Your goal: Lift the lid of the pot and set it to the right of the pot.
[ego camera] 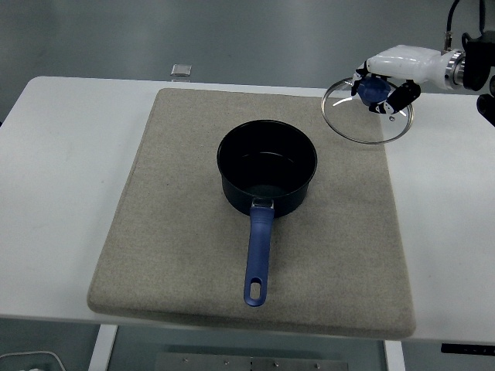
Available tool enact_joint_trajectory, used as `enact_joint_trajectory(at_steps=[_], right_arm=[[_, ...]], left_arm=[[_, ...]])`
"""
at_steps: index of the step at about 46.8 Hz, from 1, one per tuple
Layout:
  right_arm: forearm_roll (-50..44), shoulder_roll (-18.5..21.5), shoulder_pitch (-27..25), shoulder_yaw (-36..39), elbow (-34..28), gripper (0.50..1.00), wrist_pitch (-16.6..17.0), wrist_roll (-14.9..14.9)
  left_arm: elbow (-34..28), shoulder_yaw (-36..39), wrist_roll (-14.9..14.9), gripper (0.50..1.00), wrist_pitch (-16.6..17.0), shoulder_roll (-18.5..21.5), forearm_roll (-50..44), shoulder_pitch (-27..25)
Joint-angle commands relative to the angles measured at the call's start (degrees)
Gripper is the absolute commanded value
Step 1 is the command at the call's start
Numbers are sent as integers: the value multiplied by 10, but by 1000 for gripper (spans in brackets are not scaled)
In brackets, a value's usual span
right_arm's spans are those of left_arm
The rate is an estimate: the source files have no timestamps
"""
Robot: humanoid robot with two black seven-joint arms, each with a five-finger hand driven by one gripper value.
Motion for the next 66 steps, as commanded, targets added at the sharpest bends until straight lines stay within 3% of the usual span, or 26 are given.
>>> enact_joint_trajectory(at_steps=[1,23,66], right_arm=[[0,-3,-3,-1,1,500,0,0],[0,-11,-50,-2,4,500,-3,0],[32,-9,-83,-6,11,500,-18,0]], left_arm=[[0,0,0,1000,0,0,0,0],[0,0,0,1000,0,0,0,0],[0,0,0,1000,0,0,0,0]])
